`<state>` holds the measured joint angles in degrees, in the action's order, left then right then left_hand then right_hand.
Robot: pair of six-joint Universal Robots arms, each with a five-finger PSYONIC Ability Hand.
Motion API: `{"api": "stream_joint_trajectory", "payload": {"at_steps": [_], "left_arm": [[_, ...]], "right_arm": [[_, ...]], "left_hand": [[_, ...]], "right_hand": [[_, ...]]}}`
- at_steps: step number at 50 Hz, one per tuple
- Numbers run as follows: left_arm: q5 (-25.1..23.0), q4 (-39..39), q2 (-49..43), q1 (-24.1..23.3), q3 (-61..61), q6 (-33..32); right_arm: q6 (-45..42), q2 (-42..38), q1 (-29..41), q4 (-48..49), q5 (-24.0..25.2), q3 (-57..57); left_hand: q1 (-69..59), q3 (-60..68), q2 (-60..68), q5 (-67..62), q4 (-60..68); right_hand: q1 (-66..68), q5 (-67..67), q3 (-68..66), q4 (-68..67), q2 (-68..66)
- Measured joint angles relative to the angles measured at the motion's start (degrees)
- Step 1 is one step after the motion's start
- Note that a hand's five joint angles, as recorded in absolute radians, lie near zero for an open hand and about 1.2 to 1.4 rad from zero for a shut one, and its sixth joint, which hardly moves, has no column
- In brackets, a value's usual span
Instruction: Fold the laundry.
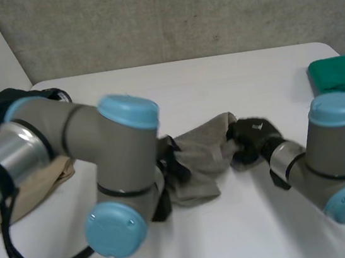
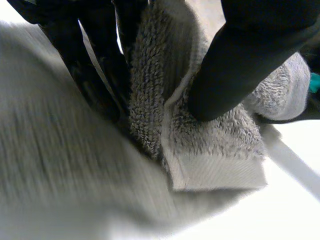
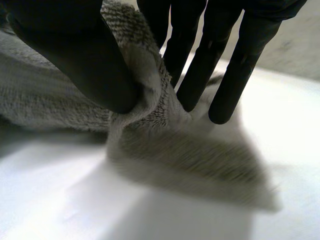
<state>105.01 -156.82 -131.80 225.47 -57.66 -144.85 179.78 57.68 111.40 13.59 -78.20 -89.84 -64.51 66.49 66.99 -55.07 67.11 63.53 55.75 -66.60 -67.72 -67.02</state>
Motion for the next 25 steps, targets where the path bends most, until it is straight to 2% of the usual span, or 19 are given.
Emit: {"api": "stream_joint_trajectory", "payload": {"at_steps": [5, 8, 11, 15, 20, 25], "left_arm": [[2.2, 2.1, 9.0, 4.8, 0.2, -4.7], [0.0, 3.0, 16.2, 7.9, -0.3, -9.9], [-4.6, 3.9, 22.9, 10.8, -1.1, -17.0], [-10.3, 5.5, 29.1, 14.2, -2.8, -28.3], [-12.5, 7.9, 31.0, 16.7, -5.1, -40.7], [-12.3, 8.1, 27.9, 17.9, -6.5, -51.7]], "right_arm": [[-2.4, 6.5, -4.2, -1.3, -1.3, 4.3], [-6.7, 12.2, -7.2, -4.0, 0.6, 7.5], [-12.9, 16.9, -9.3, -9.1, 3.7, 10.7], [-24.5, 21.5, -11.3, -19.0, 7.7, 15.2], [-34.4, 22.1, -11.9, -27.2, 8.7, 19.2], [-41.0, 17.6, -11.5, -32.1, 7.2, 22.9]], "left_hand": [[0.0, 1.1, 0.8, -0.8, 1.3], [0.0, 1.1, 1.0, -0.8, 1.3], [0.0, 1.1, 1.2, -0.8, 1.3], [0.0, 1.1, 1.2, -0.8, 1.3], [0.0, 1.1, 1.2, -0.8, 1.5], [0.0, 1.1, 1.2, -0.8, 1.5]], "right_hand": [[0.0, 0.6, -0.6, -0.7, 0.0], [0.0, 1.1, -1.2, -0.7, 0.0], [0.0, 1.3, -1.2, -0.7, 0.0], [0.0, 1.3, -1.2, -0.7, 0.0], [0.0, 1.3, -1.2, -0.8, 0.0], [0.0, 1.3, -1.2, -0.8, 0.0]]}}
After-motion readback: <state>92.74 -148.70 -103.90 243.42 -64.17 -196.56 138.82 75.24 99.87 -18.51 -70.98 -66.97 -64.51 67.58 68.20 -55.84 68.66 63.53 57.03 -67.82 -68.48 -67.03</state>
